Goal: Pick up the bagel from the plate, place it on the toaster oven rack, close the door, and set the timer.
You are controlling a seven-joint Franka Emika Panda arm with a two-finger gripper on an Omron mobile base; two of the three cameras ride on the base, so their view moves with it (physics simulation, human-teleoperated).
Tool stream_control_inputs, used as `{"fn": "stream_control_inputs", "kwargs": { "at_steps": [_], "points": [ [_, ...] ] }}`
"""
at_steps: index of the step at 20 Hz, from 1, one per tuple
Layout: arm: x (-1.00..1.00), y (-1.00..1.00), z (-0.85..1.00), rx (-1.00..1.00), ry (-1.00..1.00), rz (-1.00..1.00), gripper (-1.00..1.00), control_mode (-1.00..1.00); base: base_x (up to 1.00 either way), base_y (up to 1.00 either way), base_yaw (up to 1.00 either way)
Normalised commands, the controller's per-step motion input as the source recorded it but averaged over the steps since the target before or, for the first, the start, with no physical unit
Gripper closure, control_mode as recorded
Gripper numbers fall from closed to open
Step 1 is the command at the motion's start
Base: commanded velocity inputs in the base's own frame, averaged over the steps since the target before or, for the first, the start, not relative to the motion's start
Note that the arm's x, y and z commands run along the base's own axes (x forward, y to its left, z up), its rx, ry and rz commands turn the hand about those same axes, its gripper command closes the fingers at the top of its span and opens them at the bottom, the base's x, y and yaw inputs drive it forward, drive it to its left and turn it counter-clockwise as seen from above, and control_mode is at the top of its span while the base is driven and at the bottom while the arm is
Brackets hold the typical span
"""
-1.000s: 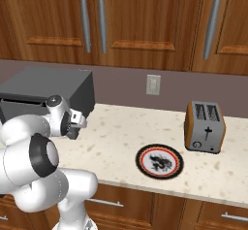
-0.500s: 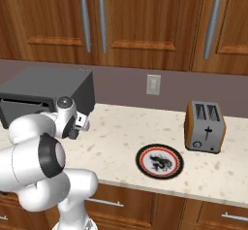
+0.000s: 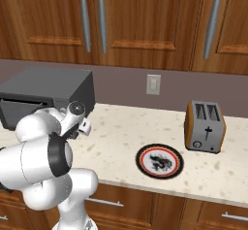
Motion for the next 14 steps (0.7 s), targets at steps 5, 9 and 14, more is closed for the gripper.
{"fn": "stream_control_inputs", "kwargs": {
  "at_steps": [5,9,14],
  "points": [
    [0.00,-0.28,0.00,0.06,0.02,0.00,1.00,-1.00,0.00,0.00,0.00],
    [0.00,-0.23,-0.01,0.04,0.01,0.00,1.00,-1.00,0.00,0.00,0.00],
    [0.00,-0.22,-0.02,0.07,0.01,0.00,1.00,-1.00,0.00,0.00,0.00]
  ]
}}
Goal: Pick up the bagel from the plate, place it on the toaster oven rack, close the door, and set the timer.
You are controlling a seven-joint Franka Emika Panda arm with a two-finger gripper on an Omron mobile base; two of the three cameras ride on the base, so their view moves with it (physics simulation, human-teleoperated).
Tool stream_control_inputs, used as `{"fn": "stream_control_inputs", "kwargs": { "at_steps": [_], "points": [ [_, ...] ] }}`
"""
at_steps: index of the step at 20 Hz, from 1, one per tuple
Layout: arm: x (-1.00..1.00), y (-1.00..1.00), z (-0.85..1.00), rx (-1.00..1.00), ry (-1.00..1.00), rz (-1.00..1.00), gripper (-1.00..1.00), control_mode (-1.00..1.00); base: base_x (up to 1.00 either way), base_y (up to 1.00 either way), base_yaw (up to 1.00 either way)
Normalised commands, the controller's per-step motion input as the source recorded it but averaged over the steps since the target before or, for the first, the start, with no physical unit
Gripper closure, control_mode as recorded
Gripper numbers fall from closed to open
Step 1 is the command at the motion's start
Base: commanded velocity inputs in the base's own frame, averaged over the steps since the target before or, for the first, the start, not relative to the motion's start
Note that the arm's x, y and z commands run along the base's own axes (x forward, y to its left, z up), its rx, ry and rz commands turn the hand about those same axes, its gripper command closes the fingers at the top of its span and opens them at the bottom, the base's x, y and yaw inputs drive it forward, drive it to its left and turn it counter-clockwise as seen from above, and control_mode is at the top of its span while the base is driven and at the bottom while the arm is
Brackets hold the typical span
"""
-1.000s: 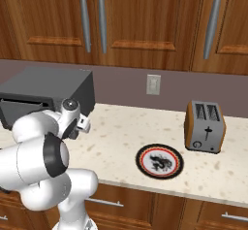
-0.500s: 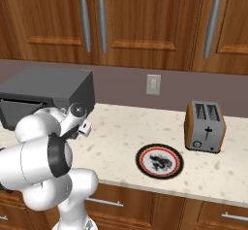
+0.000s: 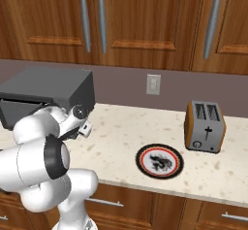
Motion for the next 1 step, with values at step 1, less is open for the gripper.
{"fn": "stream_control_inputs", "kwargs": {
  "at_steps": [1],
  "points": [
    [0.00,-0.29,-0.02,0.09,0.00,0.00,1.00,-1.00,0.00,0.00,0.00]
  ]
}}
